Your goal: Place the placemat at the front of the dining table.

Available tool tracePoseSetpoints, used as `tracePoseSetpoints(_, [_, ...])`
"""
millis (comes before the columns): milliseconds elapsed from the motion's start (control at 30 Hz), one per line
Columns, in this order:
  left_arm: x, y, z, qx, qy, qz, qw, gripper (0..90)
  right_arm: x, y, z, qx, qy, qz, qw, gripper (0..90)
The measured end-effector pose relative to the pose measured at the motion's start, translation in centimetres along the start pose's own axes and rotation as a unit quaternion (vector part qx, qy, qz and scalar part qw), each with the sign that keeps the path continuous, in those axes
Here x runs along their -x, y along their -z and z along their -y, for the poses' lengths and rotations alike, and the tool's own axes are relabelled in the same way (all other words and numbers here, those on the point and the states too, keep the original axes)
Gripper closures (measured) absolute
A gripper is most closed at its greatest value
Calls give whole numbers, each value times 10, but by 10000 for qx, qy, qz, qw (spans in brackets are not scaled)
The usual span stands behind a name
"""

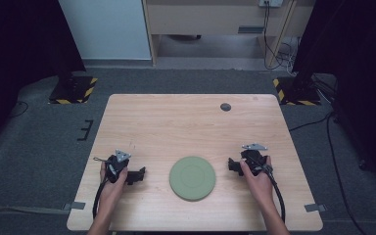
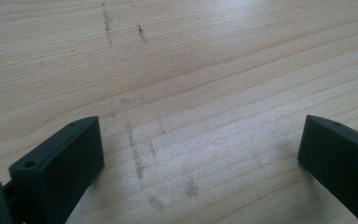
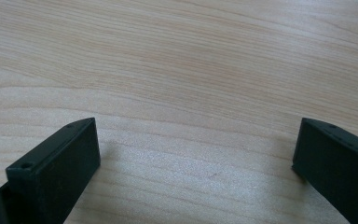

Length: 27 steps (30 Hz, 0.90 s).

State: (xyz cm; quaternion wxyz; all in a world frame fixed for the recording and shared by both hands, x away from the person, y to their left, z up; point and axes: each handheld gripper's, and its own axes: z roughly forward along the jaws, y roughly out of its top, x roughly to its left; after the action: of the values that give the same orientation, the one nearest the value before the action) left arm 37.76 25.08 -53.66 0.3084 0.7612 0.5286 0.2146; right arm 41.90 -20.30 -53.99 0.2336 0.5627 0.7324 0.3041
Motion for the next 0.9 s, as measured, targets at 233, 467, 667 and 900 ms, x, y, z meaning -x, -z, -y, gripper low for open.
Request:
tracePoseSetpoints(233, [4,1,0,1,-56,54,10000,0,1,1,1,5,71,-57,10000,9])
tracePoseSetpoints(467, [12,7,6,159,-189,184,9995,22,-4,10,2,109,440,-244,9987,42])
tracePoseSetpoints(667, [21,17,7,487,-201,293,9982,26,-12,28,6,354,800,-510,9949,40])
tracePoseSetpoints(900, [31,23,3,647,-240,592,9959,27,-14,42,9,632,909,-770,9909,43])
